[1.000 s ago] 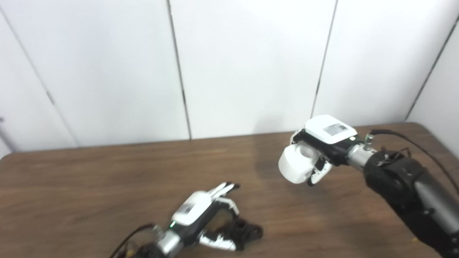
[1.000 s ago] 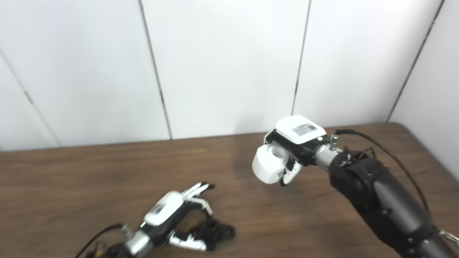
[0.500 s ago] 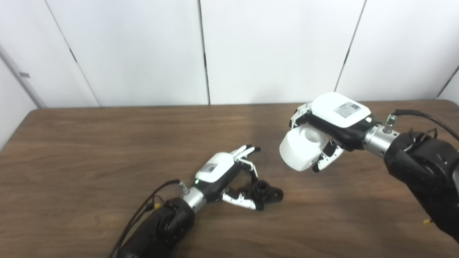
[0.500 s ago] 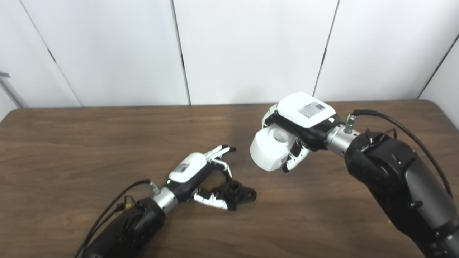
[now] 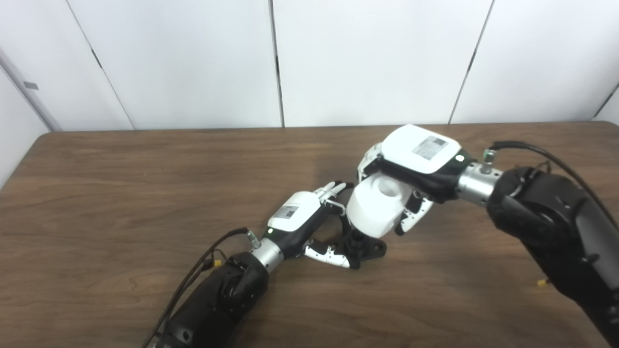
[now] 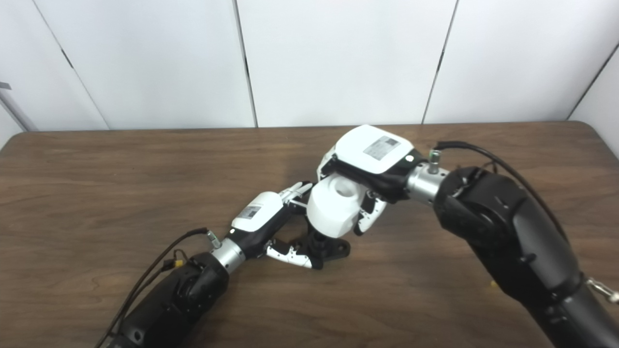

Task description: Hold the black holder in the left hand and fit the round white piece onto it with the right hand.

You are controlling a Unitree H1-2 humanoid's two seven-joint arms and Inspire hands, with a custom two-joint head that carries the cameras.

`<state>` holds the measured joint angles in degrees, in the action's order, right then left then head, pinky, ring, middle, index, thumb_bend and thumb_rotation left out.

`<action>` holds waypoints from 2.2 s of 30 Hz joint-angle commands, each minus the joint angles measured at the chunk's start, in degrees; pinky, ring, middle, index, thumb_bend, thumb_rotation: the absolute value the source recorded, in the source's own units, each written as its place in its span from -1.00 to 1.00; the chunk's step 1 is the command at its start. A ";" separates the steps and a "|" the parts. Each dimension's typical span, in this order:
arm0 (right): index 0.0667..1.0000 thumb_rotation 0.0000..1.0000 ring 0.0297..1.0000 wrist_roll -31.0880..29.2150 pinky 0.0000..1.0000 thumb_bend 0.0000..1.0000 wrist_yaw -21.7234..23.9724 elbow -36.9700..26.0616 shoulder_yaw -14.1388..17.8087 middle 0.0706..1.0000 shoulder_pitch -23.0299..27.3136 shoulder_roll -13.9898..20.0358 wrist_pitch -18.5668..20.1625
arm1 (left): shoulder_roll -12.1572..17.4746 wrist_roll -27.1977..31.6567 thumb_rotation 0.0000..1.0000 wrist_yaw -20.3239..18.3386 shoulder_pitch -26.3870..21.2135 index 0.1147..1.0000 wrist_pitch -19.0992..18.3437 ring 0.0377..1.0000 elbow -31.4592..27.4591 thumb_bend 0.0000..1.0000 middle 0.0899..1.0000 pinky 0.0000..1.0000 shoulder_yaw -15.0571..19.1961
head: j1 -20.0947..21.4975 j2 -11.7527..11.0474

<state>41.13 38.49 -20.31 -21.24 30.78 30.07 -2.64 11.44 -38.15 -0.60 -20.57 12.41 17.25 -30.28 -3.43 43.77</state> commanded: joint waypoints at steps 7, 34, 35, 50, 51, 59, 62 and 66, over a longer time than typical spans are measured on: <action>-0.11 -0.72 0.58 1.05 0.50 0.05 1.24 0.64 -1.15 0.39 3.74 -1.71 -1.77 | 0.55 -2.89 -0.86 -6.31 2.28 -0.16 -5.47 1.00 2.30 0.05 0.93 0.91 -3.17 | 0.11 0.20; -0.11 -0.72 0.60 2.27 0.60 0.05 6.17 3.63 -5.82 0.40 5.09 -1.59 -5.88 | 1.24 -1.89 -0.86 -8.30 3.23 -0.16 -9.03 1.00 -2.04 0.05 0.91 0.90 -3.97 | 0.48 1.58; -0.11 -0.72 0.60 2.27 0.60 0.05 6.32 3.69 -5.79 0.40 5.16 -1.43 -6.18 | 1.32 -1.82 -0.86 -8.32 3.20 -0.16 -8.93 1.00 -2.00 0.05 0.92 0.90 -3.97 | 0.56 1.58; -0.11 -0.72 0.58 2.02 0.56 0.05 6.74 4.14 -5.29 0.38 4.92 0.05 -7.53 | 2.12 -1.51 -0.86 -8.77 3.37 -0.16 -8.51 1.00 -2.57 0.05 0.95 0.90 -4.15 | 0.95 1.77; -0.11 -0.72 0.58 2.14 0.56 0.05 6.71 4.21 -5.26 0.38 4.90 0.05 -7.54 | 2.15 -1.52 -0.86 -8.82 3.42 -0.16 -8.55 1.00 -2.66 0.05 0.94 0.91 -4.13 | 0.95 1.77; -0.11 -0.73 0.59 2.18 0.59 0.05 5.97 5.63 -4.86 0.38 4.30 0.05 -7.33 | 2.21 -1.35 -0.86 -9.18 3.87 -0.16 -8.96 1.00 -3.55 0.05 0.94 0.92 -3.92 | 0.93 2.26; -0.11 -0.73 0.59 2.40 0.59 0.05 5.60 6.05 -4.89 0.39 4.00 -0.06 -7.56 | 2.25 -1.28 -0.86 -9.34 3.89 -0.16 -9.00 1.00 -3.84 0.05 0.94 0.93 -3.98 | 0.53 2.41; -0.11 -0.72 0.59 3.07 0.58 0.05 4.84 6.79 -5.13 0.39 3.57 -0.40 -7.60 | 2.18 -1.49 -0.86 -8.83 3.87 -0.16 -8.75 0.99 -3.56 0.05 0.93 0.89 -3.97 | 0.13 2.59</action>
<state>43.29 43.36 -13.69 -26.68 34.09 29.04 -9.35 12.26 -37.84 -4.09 -19.42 5.43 11.31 -31.79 -3.25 46.32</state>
